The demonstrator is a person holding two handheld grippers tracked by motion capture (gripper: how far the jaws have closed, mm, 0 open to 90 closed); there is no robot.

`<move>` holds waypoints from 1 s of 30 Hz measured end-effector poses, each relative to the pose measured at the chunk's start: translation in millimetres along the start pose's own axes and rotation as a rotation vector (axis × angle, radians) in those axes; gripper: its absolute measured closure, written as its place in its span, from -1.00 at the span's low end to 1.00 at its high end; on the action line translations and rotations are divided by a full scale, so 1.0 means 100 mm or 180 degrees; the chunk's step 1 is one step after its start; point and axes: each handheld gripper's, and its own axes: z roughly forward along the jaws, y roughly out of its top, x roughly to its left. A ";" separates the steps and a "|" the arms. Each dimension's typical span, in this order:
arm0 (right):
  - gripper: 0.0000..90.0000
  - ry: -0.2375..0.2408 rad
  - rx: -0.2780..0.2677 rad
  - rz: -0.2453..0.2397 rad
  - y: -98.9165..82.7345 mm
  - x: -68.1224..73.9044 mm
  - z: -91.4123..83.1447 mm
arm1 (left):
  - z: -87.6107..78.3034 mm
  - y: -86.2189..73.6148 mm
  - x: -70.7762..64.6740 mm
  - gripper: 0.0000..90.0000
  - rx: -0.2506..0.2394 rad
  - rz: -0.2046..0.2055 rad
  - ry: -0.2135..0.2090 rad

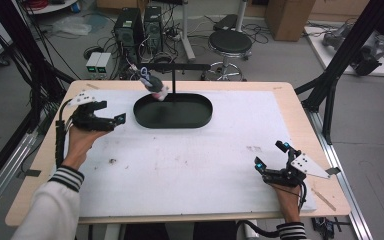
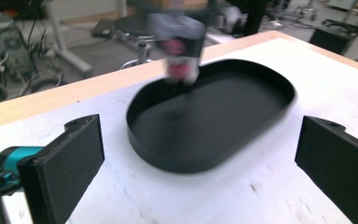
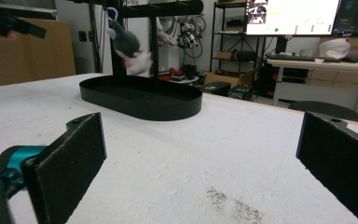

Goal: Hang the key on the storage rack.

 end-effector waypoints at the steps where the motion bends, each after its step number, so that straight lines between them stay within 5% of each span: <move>1: -0.99 0.0014 0.0015 0.0024 0.00 0.01 0.00 | -0.07 -0.06 -0.03 -0.96 -0.0046 0.0014 -0.0027; 5: -0.99 0.0011 0.0013 0.0009 0.00 0.02 0.00 | -0.34 -0.34 -0.14 -0.96 -0.0305 0.0142 0.0035; 7: -0.99 0.0003 0.0010 -0.0011 0.00 0.02 0.00 | -0.46 -0.49 -0.19 -0.96 -0.0490 0.0097 0.0002; 19: -0.99 -0.0007 0.0026 -0.0044 0.00 0.03 0.01 | -0.77 -1.16 -0.38 -0.96 -0.0806 0.0128 0.0000; 30: -0.99 -0.0004 0.0038 -0.0070 0.00 0.04 0.01 | -0.83 -1.24 -0.45 -0.96 -0.1006 0.0250 0.0155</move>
